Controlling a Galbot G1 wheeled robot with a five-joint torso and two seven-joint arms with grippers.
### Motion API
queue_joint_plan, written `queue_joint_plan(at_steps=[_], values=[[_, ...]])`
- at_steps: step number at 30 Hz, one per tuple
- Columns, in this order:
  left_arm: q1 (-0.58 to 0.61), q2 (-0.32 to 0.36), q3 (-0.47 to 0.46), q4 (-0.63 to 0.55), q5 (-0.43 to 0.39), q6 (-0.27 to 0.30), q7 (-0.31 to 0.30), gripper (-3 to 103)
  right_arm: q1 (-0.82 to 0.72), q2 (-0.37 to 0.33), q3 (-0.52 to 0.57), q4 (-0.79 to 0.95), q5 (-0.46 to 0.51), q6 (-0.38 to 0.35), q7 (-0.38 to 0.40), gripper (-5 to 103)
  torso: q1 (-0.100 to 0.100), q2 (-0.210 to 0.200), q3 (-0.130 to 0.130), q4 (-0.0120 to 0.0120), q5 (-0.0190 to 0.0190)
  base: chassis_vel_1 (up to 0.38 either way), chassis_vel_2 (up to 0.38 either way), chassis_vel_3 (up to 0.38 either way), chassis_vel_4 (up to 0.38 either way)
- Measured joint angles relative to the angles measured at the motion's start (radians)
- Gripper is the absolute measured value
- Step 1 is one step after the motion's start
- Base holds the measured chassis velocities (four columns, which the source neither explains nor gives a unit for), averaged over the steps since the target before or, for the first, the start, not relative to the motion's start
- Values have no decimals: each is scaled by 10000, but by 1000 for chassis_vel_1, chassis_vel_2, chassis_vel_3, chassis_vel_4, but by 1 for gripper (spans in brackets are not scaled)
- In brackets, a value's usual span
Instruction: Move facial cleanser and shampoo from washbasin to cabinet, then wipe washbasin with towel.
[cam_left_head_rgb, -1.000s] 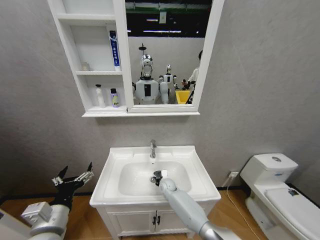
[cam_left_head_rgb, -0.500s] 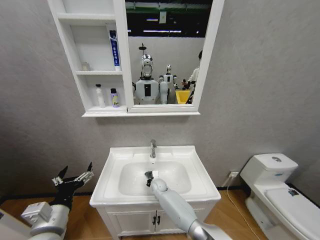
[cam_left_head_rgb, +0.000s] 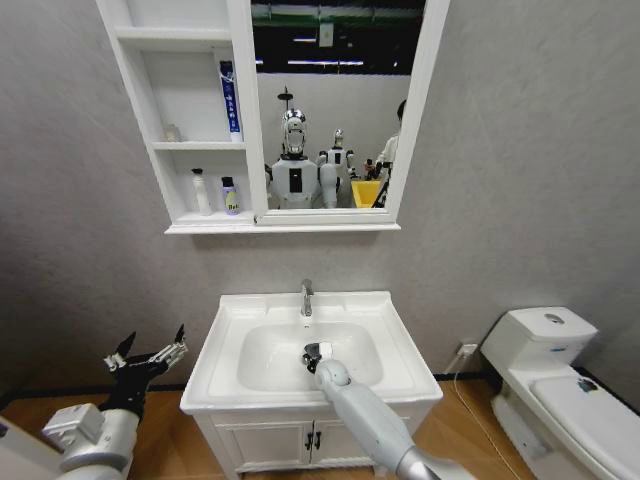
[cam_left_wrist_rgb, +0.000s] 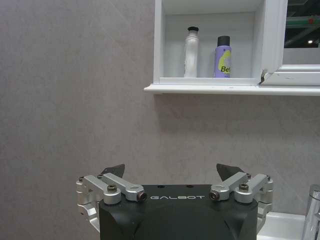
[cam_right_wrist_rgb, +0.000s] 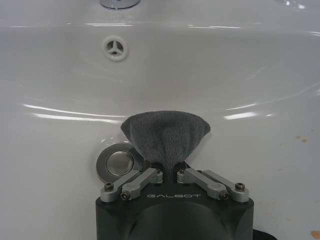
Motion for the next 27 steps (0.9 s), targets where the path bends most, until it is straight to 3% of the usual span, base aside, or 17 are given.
queue_joint_plan(at_steps=[11,27], values=[[0,0,0,0,0,0,0,100,-569,-580,432,1127,425,-359,650,8,0,0,0,1,1,0,0,0,0],[0,0,0,0,0,0,1,100,-1530,-1288,1246,2329,17,-315,1023,8,0,2,-1,2,1,0,0,0,0]])
